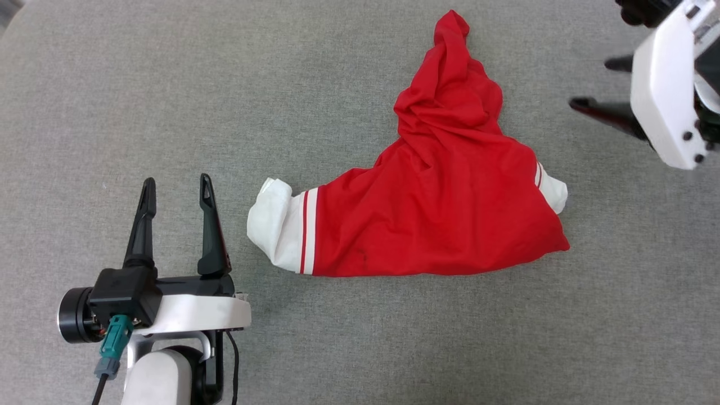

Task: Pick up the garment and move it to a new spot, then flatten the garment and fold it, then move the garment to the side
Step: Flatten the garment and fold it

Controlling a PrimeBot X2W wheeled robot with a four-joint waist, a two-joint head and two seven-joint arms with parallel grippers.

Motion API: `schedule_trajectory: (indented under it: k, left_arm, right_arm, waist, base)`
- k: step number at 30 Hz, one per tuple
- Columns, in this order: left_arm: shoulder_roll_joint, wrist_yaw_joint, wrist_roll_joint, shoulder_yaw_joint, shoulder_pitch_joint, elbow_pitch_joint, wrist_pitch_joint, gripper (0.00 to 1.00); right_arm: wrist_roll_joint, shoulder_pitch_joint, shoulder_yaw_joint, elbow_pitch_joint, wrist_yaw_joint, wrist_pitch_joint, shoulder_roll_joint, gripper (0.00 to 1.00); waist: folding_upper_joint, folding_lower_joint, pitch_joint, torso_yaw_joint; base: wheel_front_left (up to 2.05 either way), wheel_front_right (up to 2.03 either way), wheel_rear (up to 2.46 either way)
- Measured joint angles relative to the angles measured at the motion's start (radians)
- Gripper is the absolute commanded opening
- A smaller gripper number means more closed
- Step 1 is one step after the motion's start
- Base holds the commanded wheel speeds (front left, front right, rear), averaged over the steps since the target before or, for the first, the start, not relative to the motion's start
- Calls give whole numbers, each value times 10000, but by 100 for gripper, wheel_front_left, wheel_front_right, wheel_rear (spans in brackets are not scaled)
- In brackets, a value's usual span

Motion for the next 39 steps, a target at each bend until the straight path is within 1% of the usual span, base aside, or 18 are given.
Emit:
schedule_trajectory:
  k: [3,8,11,15,17,21,22,23,27,28,30,33,39]
  left_arm:
    - [0,2,-81,-52,2,-27,0,100]
    - [0,8,-171,-182,-43,-21,0,100]
    - [0,8,-188,-265,-166,6,0,100]
    - [0,40,-240,-314,-311,50,0,100]
    - [0,58,-244,-336,-403,75,0,100]
    - [0,86,-257,-382,-462,144,0,100]
    - [-2,86,-255,-378,-465,163,0,100]
    - [-2,94,-255,-355,-464,180,0,100]
    - [-2,113,-232,-174,-326,242,0,100]
    - [0,115,-217,-134,-244,244,0,100]
    - [-2,115,-211,-94,-81,247,0,100]
    - [-4,182,-159,-48,130,207,0,100]
    - [-4,268,-125,132,658,35,0,100]
  right_arm:
    - [366,132,56,-359,0,1011,-316,100]
    - [690,831,82,-268,0,1499,-320,100]
    - [784,1304,84,50,0,1546,-65,100]
    - [872,1859,58,523,0,1360,491,100]
    - [529,2070,50,688,0,1469,681,100]
    - [-130,2298,-56,656,0,1743,744,100]
    - [-261,2341,-50,627,0,1622,742,47]
    - [-362,2397,-31,629,0,1407,736,0]
    - [-328,2629,-38,604,0,646,702,0]
    - [-357,2681,0,470,0,504,633,0]
    - [-309,2748,-35,125,0,132,293,0]
    - [-176,2843,-230,-681,0,-416,-431,0]
    - [219,3778,-633,-2495,0,-1198,-2224,0]
  waist:
    - [0,0,64,52]
    - [0,0,294,194]
    - [0,0,476,306]
    - [0,0,745,442]
    - [0,0,849,498]
    - [0,-2,926,604]
    - [0,-1,902,606]
    - [0,-1,861,595]
    - [0,-1,538,486]
    - [0,-1,425,442]
    - [0,-1,170,345]
    - [0,-1,-234,179]
    - [0,-1,-847,-319]
  base:
    - [0,0,0]
    - [0,0,0]
    - [0,0,0]
    - [0,0,0]
    - [0,0,0]
    - [0,0,0]
    - [0,0,0]
    - [0,0,0]
    - [0,0,0]
    - [0,0,0]
    - [0,0,0]
    - [0,0,0]
    - [0,0,0]
